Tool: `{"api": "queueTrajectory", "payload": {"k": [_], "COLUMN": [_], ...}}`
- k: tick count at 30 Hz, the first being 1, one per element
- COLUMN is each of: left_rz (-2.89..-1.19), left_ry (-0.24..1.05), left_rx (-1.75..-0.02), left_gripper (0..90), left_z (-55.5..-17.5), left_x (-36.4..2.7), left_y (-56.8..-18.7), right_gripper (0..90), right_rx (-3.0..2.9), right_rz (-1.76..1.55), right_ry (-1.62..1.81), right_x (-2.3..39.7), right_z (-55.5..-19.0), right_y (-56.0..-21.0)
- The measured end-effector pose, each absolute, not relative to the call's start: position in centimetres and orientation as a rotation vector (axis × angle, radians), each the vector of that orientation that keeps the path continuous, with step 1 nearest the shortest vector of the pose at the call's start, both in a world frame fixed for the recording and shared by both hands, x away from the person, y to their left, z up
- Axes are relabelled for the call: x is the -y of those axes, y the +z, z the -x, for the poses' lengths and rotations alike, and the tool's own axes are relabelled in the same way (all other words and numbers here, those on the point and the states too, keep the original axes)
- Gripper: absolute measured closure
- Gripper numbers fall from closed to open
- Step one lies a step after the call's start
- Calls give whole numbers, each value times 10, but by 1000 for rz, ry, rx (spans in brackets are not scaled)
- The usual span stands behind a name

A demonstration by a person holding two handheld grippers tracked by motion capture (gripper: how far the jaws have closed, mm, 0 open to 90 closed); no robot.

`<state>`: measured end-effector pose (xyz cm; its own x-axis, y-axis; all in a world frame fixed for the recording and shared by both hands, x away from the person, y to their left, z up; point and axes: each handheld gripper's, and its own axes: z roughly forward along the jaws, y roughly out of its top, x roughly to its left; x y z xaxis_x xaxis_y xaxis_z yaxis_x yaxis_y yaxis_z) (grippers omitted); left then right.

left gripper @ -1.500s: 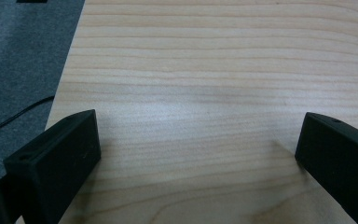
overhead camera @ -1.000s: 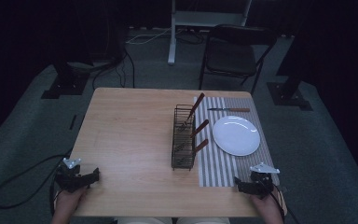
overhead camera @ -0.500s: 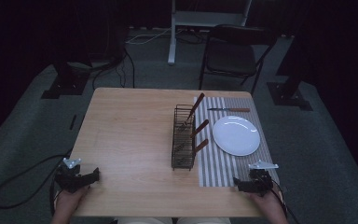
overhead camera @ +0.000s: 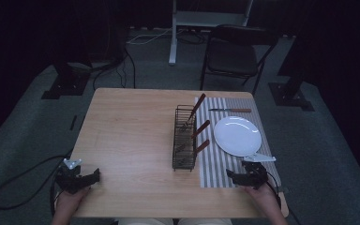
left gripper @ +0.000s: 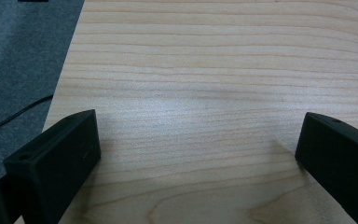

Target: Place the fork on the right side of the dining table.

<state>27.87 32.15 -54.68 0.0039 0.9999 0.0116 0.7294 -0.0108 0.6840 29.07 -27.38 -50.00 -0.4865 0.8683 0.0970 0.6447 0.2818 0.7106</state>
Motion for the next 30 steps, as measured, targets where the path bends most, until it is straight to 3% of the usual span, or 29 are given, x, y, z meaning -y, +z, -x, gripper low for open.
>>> {"api": "queueTrajectory", "payload": {"k": [7, 11, 30], "left_rz": [-1792, -1792, -1793], "left_ry": [715, 714, 715], "left_rx": [-1776, -1776, -1776], "left_gripper": [3, 3, 3], "left_z": [-279, -279, -279], "left_x": [-322, -322, -322], "left_y": [-547, -547, -547], "right_gripper": [239, 323, 412], "right_rx": [-2257, -2280, -2280], "right_rz": [-1305, -1252, -1114], "right_ry": [1071, 1117, 1240], "right_x": [258, 249, 226], "right_z": [-306, -319, -361], "right_y": [-481, -470, -416]}}
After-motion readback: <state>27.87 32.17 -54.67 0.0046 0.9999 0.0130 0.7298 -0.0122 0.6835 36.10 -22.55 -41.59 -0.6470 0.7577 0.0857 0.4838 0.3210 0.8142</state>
